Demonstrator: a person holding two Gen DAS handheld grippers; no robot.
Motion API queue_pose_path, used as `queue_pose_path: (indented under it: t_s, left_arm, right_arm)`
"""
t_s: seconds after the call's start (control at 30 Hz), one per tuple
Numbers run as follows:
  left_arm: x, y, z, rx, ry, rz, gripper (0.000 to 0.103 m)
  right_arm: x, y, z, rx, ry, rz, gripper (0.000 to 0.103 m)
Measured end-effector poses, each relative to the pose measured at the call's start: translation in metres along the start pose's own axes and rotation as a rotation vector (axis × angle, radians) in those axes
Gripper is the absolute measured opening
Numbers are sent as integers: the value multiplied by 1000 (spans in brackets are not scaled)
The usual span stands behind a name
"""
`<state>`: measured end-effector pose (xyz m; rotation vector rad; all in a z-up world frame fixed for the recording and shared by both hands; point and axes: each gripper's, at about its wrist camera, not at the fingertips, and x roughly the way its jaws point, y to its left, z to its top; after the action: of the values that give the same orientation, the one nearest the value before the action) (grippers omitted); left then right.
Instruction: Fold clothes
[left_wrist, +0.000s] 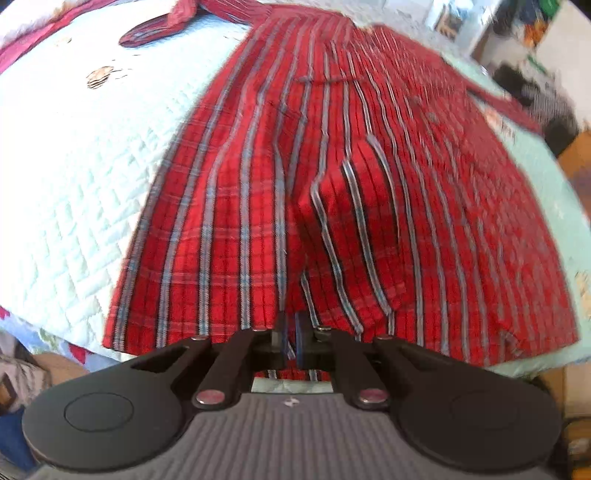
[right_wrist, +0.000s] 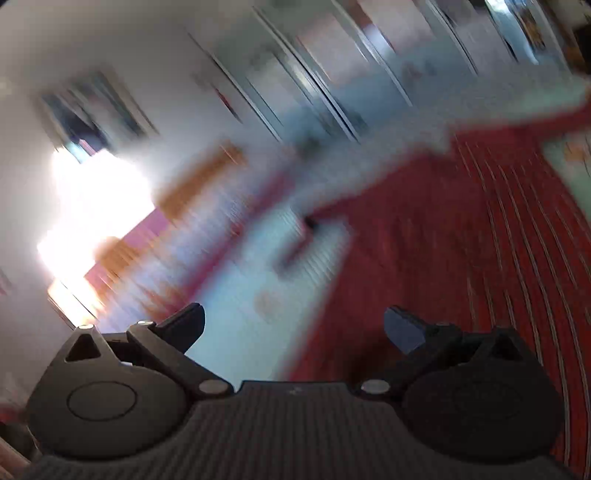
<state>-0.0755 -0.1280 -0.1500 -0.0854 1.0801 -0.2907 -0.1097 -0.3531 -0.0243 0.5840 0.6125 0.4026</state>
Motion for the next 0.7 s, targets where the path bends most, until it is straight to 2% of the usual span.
queue_pose_path:
  t_s: [0.07, 0.2, 0.3, 0.37, 0.43, 0.47, 0.5, 0.53, 0.57, 0.6, 0.7]
  left_arm:
    - [-7, 8, 4, -31, -18, -13, 3]
    - [-22, 21, 11, -76, -47, -35, 5]
    - [-25, 24, 13, -100, -50, -38, 8]
    - [-23, 24, 15, -105, -41, -38, 9]
    - [-18, 24, 15, -105, -31, -30, 9]
    - [-16, 23, 15, -108, -21, -24, 9]
    - [-14, 23, 15, -109, -14, -21, 9]
    - [-13, 23, 15, -108, -10, -16, 9]
    - [-12, 23, 15, -106, -6, -10, 9]
    - [-12, 23, 15, -107, -6, -7, 10]
    - [-15, 25, 14, -110, -16, -1, 13]
  right_arm:
    - [41, -11, -23, -24, 95, -19, 99]
    - [97, -8, -60, -220, 197, -53, 95]
    - [118, -10, -71, -305, 239, -97, 90]
    - [115, -14, -71, -330, 259, -80, 88]
    - [117, -8, -76, -381, 242, -67, 82]
    - [118, -8, -75, -384, 245, -45, 70]
    - [118, -8, -75, -372, 262, -27, 53]
    - [118, -8, -75, -357, 281, -10, 44]
    - [117, -9, -75, -342, 301, 7, 20]
    - [114, -10, -74, -306, 316, 23, 3]
    - [105, -21, -71, -139, 346, 78, 2]
